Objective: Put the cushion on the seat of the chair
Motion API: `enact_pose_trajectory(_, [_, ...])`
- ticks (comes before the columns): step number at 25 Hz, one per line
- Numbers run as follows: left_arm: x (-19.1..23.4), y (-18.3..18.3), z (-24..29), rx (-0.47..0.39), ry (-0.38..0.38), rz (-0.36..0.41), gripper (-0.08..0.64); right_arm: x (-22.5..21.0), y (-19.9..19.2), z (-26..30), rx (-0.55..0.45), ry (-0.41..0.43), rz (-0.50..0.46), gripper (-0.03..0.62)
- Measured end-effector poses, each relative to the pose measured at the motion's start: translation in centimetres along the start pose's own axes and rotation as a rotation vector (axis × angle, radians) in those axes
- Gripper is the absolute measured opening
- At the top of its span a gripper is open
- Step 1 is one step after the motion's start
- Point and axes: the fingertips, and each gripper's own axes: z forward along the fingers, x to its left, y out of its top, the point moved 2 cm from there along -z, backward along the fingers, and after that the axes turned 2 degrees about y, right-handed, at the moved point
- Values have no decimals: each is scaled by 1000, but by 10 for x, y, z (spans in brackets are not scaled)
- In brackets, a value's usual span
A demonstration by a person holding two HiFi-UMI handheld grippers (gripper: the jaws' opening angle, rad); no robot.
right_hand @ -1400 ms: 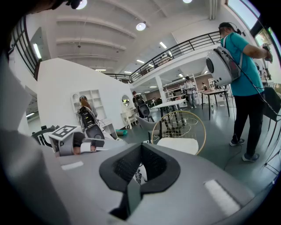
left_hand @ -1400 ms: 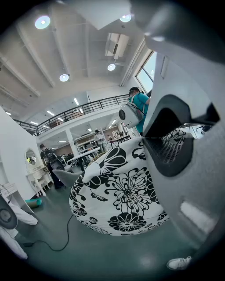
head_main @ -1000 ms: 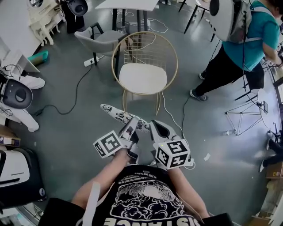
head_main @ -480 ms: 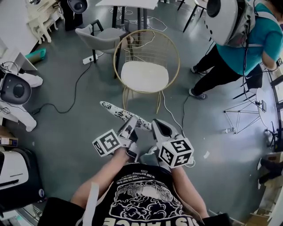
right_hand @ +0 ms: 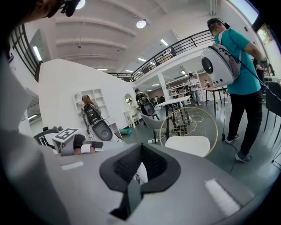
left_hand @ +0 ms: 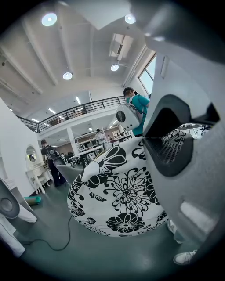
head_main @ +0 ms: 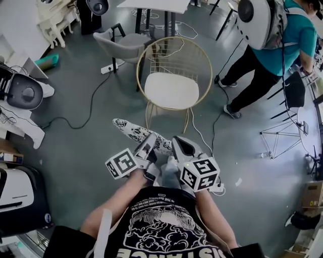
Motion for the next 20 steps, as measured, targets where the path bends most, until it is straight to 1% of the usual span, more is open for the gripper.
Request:
enact_pose_trajectory(8, [7, 10, 23, 7, 13, -1, 14, -16, 5, 19, 13, 20, 3, -12])
enact_pose_trajectory(20, [21, 16, 87, 39, 70, -21, 14, -83, 24, 50, 33, -19, 59, -12])
